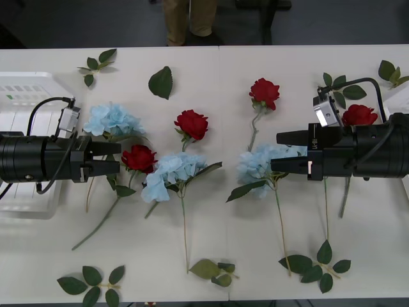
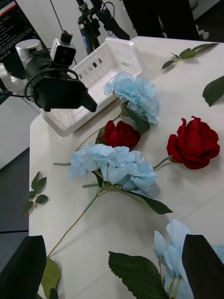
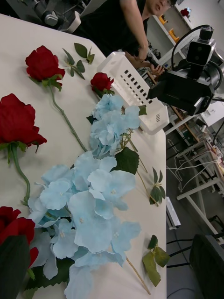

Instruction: Place the red flowers into the right box and the blue flowers into the left box. If a person shows an open palm, hand one flower to the person first, then continue sorting.

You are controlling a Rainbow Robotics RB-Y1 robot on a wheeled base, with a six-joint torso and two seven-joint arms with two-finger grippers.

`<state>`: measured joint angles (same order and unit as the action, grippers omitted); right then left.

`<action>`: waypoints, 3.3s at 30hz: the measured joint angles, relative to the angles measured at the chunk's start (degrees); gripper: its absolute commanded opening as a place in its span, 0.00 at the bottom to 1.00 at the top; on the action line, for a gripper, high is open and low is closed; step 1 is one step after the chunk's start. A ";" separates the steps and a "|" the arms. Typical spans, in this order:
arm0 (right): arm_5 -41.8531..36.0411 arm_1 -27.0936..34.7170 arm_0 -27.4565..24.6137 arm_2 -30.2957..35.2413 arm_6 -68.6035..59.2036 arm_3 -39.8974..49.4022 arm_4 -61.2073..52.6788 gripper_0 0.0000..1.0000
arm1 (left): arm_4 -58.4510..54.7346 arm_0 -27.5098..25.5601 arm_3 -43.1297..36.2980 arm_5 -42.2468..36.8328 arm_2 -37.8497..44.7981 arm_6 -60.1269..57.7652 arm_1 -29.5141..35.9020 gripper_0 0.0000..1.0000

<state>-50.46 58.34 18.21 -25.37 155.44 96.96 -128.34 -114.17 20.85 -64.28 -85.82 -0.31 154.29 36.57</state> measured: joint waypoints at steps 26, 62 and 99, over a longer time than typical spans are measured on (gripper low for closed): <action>0.61 -0.29 -1.07 9.24 -2.71 -5.90 7.34 0.81 | 3.75 2.38 -17.85 8.28 -16.63 -0.74 29.08 1.00; -22.73 -16.91 12.84 21.07 -69.96 -23.42 85.56 0.78 | 74.23 13.94 -23.29 11.99 -35.51 -95.85 9.67 1.00; -4.13 -28.50 11.43 24.38 -75.19 -32.89 107.09 0.49 | 78.03 14.04 -14.79 18.15 -35.51 -89.21 7.67 0.00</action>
<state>-54.59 29.84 29.64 -0.98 80.25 64.06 -21.24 -36.14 34.88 -79.06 -67.66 -35.82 65.07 44.24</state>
